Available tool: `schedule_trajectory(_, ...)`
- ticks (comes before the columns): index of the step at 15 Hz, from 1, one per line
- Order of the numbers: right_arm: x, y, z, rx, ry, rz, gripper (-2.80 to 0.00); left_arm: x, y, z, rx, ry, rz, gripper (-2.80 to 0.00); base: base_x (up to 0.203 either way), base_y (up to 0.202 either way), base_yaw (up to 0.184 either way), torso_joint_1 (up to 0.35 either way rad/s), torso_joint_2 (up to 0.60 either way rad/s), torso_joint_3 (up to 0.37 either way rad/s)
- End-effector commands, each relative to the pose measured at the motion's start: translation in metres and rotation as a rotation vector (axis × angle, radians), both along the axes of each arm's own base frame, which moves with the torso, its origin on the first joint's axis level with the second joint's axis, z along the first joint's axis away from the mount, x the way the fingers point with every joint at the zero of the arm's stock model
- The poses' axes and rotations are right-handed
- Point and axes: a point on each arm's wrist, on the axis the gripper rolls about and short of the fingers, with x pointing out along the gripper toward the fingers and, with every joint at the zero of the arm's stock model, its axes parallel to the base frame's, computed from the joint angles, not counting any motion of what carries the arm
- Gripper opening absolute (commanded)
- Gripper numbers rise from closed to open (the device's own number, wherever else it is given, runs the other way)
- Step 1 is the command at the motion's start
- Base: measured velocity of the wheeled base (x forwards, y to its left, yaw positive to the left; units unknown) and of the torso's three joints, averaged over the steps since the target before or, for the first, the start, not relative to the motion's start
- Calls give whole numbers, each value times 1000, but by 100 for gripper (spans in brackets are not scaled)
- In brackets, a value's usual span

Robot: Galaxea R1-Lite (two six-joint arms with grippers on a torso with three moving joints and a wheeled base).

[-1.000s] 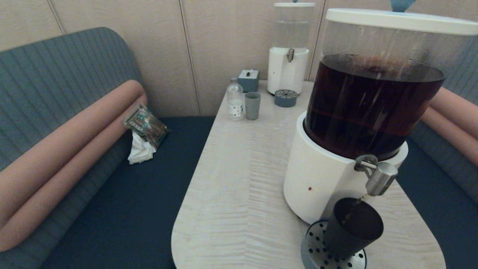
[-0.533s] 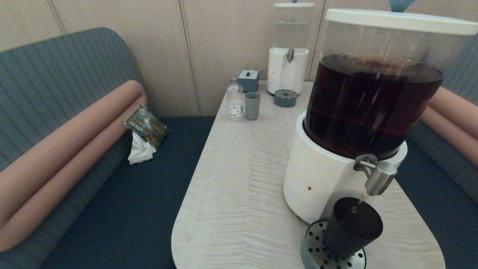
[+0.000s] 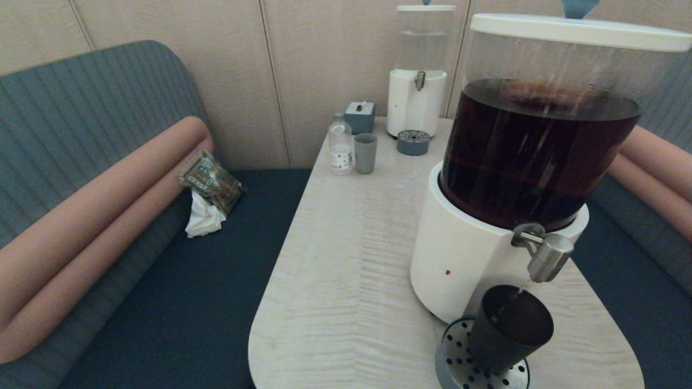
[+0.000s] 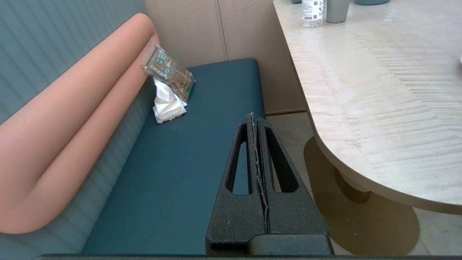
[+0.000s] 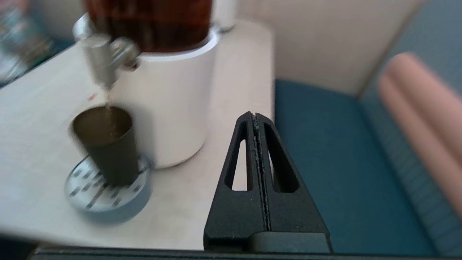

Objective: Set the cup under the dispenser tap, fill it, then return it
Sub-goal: Turn off the faucet

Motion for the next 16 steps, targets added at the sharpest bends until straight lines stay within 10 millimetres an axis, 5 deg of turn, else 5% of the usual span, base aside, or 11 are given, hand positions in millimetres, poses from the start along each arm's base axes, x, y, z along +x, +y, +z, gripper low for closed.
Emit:
schedule_trajectory(1,-1,0,-9,1,-32,-26,-280,3,0,-11,0,40,0,-280,0,0,0,0,0,0)
schedule_trajectory(9,-14,-3,-49,8,-205,-68,-280,3,0,-11,0,40,0,-280,0,0,0,0,0,0)
schedule_trajectory(16,25,-4,-125,12,-61,-95,-280,3,0,-11,0,40,0,-280,0,0,0,0,0,0)
